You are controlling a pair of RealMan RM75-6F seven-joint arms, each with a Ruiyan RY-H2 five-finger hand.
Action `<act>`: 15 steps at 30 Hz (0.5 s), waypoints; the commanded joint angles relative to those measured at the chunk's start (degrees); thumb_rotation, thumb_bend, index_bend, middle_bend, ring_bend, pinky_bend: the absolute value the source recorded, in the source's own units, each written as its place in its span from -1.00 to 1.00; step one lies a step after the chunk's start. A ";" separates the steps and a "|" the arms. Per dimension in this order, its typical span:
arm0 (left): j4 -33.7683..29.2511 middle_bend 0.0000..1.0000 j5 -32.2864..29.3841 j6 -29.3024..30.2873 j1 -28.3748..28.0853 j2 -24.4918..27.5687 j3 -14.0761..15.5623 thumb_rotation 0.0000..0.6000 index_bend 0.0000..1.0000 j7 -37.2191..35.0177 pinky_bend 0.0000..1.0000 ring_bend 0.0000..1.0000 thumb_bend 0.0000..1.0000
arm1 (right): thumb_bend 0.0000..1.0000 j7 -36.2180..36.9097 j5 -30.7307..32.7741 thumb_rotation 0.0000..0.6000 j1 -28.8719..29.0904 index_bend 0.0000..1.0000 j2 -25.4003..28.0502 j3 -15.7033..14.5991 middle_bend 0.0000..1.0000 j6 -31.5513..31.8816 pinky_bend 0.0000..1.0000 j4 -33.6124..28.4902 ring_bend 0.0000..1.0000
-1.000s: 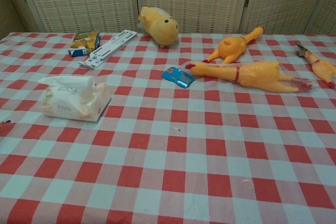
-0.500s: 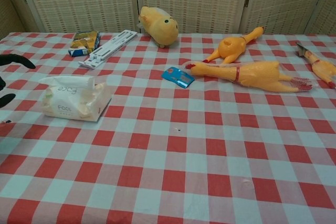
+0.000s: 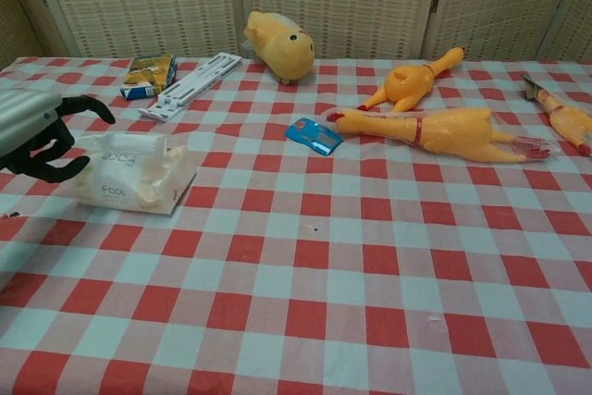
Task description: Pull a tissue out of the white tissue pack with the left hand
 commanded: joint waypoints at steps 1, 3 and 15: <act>1.78 0.80 -0.49 -0.20 -0.77 -1.37 -0.11 1.00 -0.40 -0.34 1.00 0.93 -0.11 | 0.84 -0.01 0.02 1.00 0.01 0.72 0.01 -0.01 0.45 -0.04 0.30 -0.02 0.23; 2.84 0.80 -0.56 0.06 -1.01 -2.03 -0.16 1.00 -0.37 -0.53 1.00 0.93 -0.11 | 0.84 -0.04 0.03 1.00 0.03 0.72 0.01 -0.03 0.45 -0.08 0.30 -0.02 0.23; 7.09 0.84 -0.78 2.45 -1.57 -4.77 -0.08 1.00 0.22 -0.57 1.00 0.94 0.03 | 0.84 -0.38 0.24 1.00 0.21 0.72 0.02 -0.12 0.45 -0.51 0.30 -0.15 0.23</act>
